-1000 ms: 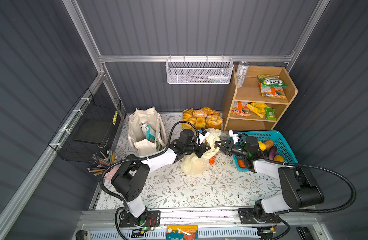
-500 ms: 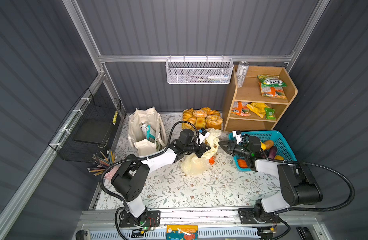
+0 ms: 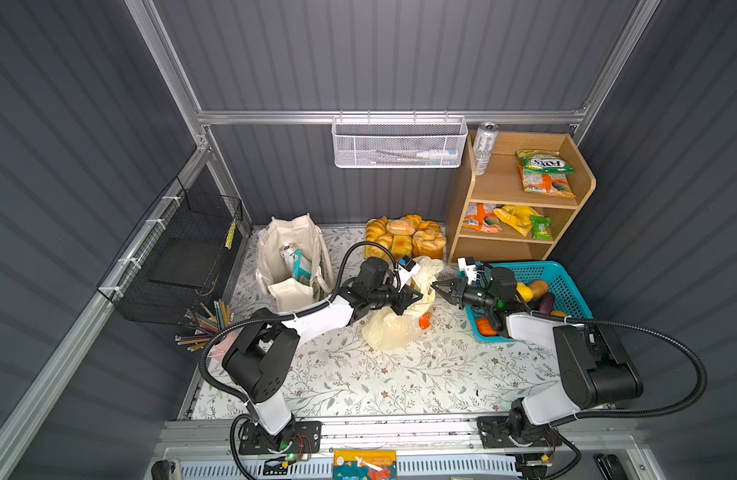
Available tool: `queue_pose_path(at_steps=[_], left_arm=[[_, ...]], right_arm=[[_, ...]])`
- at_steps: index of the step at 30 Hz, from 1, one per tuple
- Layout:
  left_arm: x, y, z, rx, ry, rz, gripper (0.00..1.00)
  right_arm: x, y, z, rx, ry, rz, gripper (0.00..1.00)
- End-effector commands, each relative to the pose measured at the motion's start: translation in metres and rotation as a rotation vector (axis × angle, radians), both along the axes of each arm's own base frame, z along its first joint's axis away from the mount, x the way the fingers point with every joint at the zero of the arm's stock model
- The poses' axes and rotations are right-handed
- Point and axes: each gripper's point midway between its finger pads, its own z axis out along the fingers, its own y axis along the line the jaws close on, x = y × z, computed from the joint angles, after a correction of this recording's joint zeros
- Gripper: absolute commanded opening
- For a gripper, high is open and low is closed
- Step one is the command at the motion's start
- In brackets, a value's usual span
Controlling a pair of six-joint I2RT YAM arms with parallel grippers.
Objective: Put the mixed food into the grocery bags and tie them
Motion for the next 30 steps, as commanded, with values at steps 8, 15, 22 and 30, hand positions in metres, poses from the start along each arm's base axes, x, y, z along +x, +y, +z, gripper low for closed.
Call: queue_pose_path(at_steps=[8,15,22,30], left_arm=[[0.001,-0.007,0.025,-0.036,-0.060,-0.053,0.00],[-0.006,-0.007,0.007,0.024,-0.017,-0.107,0.00],[-0.014,-0.004,-0.009,0.056,0.019,-0.132,0.00],[-0.010,-0.002,-0.009,0.066,0.003,-0.112,0.00]], right_arm=[[-0.005,0.026,-0.036,-0.073,0.074,0.086,0.00],[-0.002,0.036,-0.020,-0.022,0.037,0.116,0.00],[-0.005,0.039,0.009,0.017,-0.046,0.154,0.01],[-0.022,0.038,0.016,0.039,-0.079,0.183,0.21]])
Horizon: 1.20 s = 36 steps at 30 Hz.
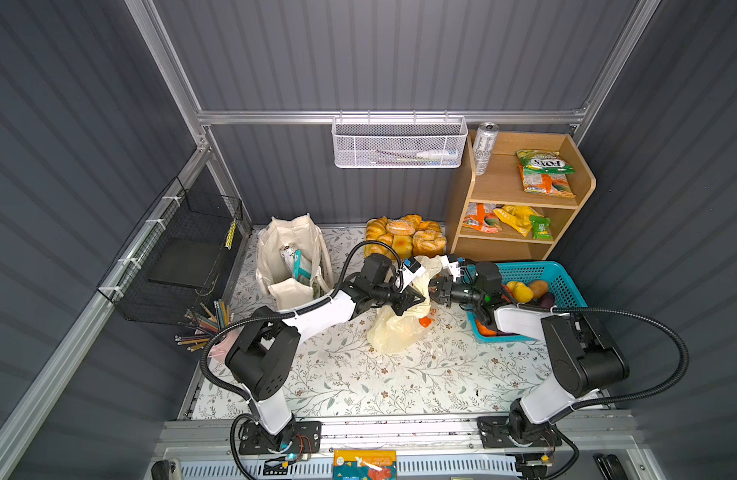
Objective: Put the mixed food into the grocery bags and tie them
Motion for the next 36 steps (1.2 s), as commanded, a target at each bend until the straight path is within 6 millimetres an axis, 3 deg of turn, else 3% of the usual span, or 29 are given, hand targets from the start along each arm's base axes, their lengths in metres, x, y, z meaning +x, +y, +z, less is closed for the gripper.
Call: queue_pose_path(at_steps=[1,5,11,21,29,36], left_arm=[[0.002,0.002,-0.006,0.022,0.001,-0.005,0.00],[0.004,0.004,-0.006,0.023,0.002,0.006,0.00],[0.005,0.004,-0.005,0.018,0.005,0.007,0.00],[0.005,0.003,-0.002,0.014,0.012,-0.003,0.00],[0.004,0.003,0.000,0.015,0.015,-0.014,0.00],[0.004,0.002,0.001,0.013,0.016,-0.018,0.00]], right_arm=[[-0.015,0.000,0.009,0.021,-0.052,0.042,0.25],[-0.019,-0.010,-0.007,0.010,-0.019,0.009,0.37],[-0.015,-0.036,-0.018,0.040,0.015,-0.077,0.47],[-0.028,-0.062,-0.004,-0.002,-0.029,-0.159,0.55],[-0.030,-0.048,0.021,-0.193,-0.106,-0.129,0.65],[-0.019,-0.025,0.021,-0.258,-0.112,-0.095,0.64]])
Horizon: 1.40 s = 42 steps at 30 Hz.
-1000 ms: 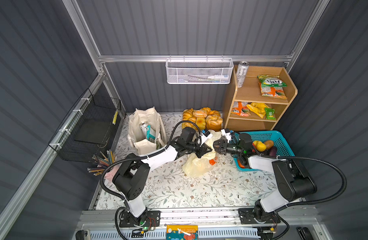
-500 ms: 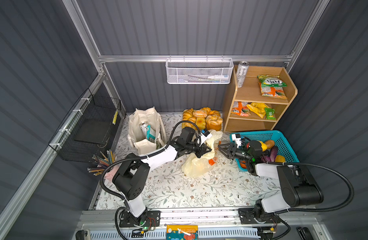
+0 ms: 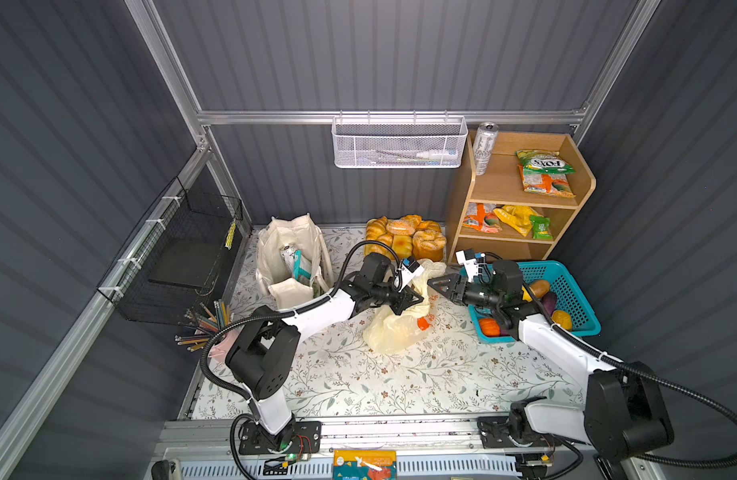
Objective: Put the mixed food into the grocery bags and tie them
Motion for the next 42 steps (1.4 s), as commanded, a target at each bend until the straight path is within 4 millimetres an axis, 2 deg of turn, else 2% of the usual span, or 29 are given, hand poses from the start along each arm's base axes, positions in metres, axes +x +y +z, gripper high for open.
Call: queue_pose_path(at_steps=[1,8,15,18,20,23,25,29,34,35,37,39,42], left_arm=[[0.001,-0.002,0.002,0.000,-0.003,-0.024,0.00],[-0.001,-0.002,0.005,-0.005,-0.003,-0.030,0.00],[-0.001,-0.002,0.004,-0.005,0.000,-0.034,0.00],[-0.002,-0.002,0.003,-0.006,0.002,-0.037,0.00],[-0.001,-0.002,0.004,-0.008,0.000,-0.034,0.00],[0.002,-0.002,0.006,-0.013,-0.005,-0.013,0.00],[0.002,-0.002,0.014,-0.042,-0.012,-0.020,0.00],[-0.003,-0.001,0.033,-0.098,-0.037,-0.029,0.16],[-0.003,0.012,0.071,-0.178,-0.124,0.028,0.24],[-0.001,0.016,0.077,-0.192,-0.140,0.052,0.27],[0.010,0.031,0.090,-0.223,-0.177,0.143,0.41],[0.019,0.044,0.094,-0.229,-0.204,0.214,0.47],[0.030,0.050,0.077,-0.131,-0.186,0.255,0.47]], right_arm=[[0.004,0.004,-0.020,-0.070,0.045,-0.004,0.63],[0.014,0.011,-0.035,-0.075,0.080,-0.004,0.57],[0.018,0.027,-0.039,-0.069,0.086,0.034,0.47],[0.020,0.030,-0.039,-0.061,0.084,0.042,0.34],[0.020,0.032,-0.039,-0.050,0.089,0.053,0.18],[0.017,0.034,-0.040,-0.021,0.088,0.069,0.00],[0.017,0.032,-0.039,0.006,0.086,0.072,0.00],[0.020,0.030,-0.039,0.048,0.091,0.068,0.00],[0.021,0.030,-0.042,0.053,0.090,0.074,0.00],[0.021,0.030,-0.042,0.054,0.090,0.076,0.00],[0.020,0.030,-0.041,0.060,0.087,0.084,0.00],[0.019,0.030,-0.041,0.069,0.086,0.088,0.00],[0.018,0.031,-0.037,0.099,0.075,0.107,0.00]])
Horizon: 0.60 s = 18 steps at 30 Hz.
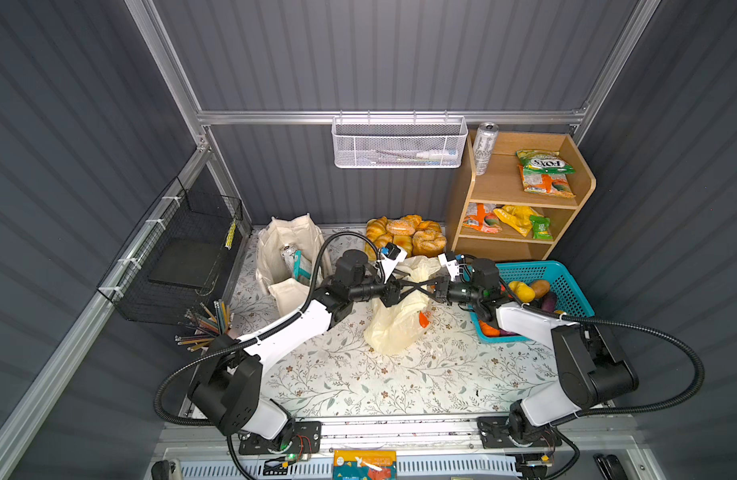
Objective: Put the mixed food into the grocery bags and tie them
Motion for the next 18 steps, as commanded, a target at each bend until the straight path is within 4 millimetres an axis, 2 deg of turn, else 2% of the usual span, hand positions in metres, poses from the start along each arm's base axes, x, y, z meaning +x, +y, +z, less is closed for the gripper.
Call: queue_pose_path(at_steps=[1,6,10,13,16,17,18], left_arm=[[0.019,0.008,-0.018,0.066,0.028,0.087,0.46],[0.016,0.003,-0.062,0.123,0.112,0.053,0.41],[-0.001,-0.007,-0.088,0.116,0.196,-0.057,0.38],[-0.007,-0.009,-0.094,0.113,0.241,-0.082,0.39],[-0.005,-0.006,-0.074,0.092,0.199,-0.061,0.47],[-0.005,-0.006,-0.063,0.078,0.184,-0.059,0.67],[-0.005,-0.005,-0.051,0.059,0.165,-0.056,1.00]], right_arm=[[-0.005,0.002,0.006,0.056,-0.020,0.039,0.00],[-0.006,0.002,0.012,0.121,-0.030,0.054,0.00],[-0.003,-0.001,0.013,0.148,-0.026,0.042,0.00],[-0.001,-0.002,0.011,0.146,-0.020,0.036,0.00],[0.000,-0.003,0.009,0.142,-0.016,0.031,0.00],[0.000,-0.003,0.007,0.137,-0.013,0.029,0.00],[0.000,-0.004,0.006,0.130,-0.013,0.025,0.00]])
